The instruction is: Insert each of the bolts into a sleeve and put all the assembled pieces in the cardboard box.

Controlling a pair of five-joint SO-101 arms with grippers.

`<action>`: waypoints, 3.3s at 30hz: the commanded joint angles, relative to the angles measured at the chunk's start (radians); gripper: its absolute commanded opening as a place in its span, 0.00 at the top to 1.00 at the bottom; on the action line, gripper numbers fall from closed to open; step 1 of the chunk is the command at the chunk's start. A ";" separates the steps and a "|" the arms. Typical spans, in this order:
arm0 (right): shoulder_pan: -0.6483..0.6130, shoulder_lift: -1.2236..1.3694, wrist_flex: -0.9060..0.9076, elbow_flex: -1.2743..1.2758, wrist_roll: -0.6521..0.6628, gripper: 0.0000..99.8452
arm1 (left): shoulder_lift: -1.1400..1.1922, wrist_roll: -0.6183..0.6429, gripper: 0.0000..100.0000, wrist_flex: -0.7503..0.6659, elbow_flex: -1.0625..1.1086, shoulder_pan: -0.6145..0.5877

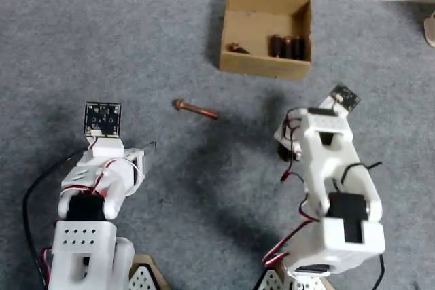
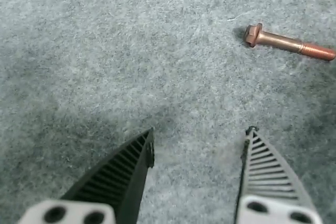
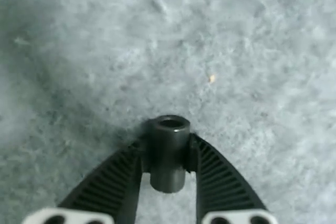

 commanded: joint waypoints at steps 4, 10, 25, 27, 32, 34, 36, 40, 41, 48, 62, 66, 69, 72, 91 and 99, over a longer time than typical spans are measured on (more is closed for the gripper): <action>-0.015 0.062 0.051 -0.062 -0.026 0.92 | -0.018 -0.011 0.73 0.000 -0.005 0.030; -0.036 0.068 0.058 -0.062 -0.028 0.92 | -0.018 -0.138 0.73 -0.006 0.119 0.131; -0.124 0.073 0.053 -0.062 -0.026 1.00 | -0.018 -0.247 0.73 -0.419 0.311 0.197; -0.124 0.073 0.053 -0.061 -0.026 1.00 | -0.018 -0.247 0.73 -0.419 0.311 0.199; -0.124 0.074 0.051 -0.061 -0.026 1.00 | -0.018 -0.241 0.74 -0.417 0.300 0.223; -0.124 0.074 0.051 -0.061 -0.026 1.00 | -0.018 -0.215 0.74 -0.417 0.298 0.239; -0.124 0.074 0.051 -0.061 -0.026 1.00 | -0.018 -0.120 0.76 -0.394 0.269 0.240; -0.124 0.076 0.051 -0.061 -0.026 1.00 | -0.018 0.057 0.90 -0.227 0.133 0.240; -0.124 0.076 0.051 -0.061 -0.026 1.00 | -0.018 0.089 0.93 -0.186 0.097 0.243; -0.124 0.076 0.051 -0.061 -0.026 1.00 | -0.018 0.127 0.99 0.015 -0.005 0.272; -0.124 0.076 0.050 -0.059 -0.026 1.00 | -0.018 0.631 0.99 0.092 -0.048 0.288; -0.124 0.077 0.050 -0.059 -0.026 1.00 | -0.018 0.746 0.94 0.092 -0.059 0.288; -0.124 0.077 0.050 -0.059 -0.026 1.00 | -0.018 0.885 0.91 0.092 -0.062 0.288; -0.124 0.077 0.050 -0.059 -0.026 1.00 | -0.008 0.970 0.91 0.097 -0.101 0.286; -0.124 0.065 0.073 -0.065 -0.028 1.00 | 0.035 1.231 0.90 0.334 -0.288 0.288; -0.127 -0.070 0.179 -0.064 -0.026 1.00 | 0.440 1.318 0.90 0.391 -0.503 0.280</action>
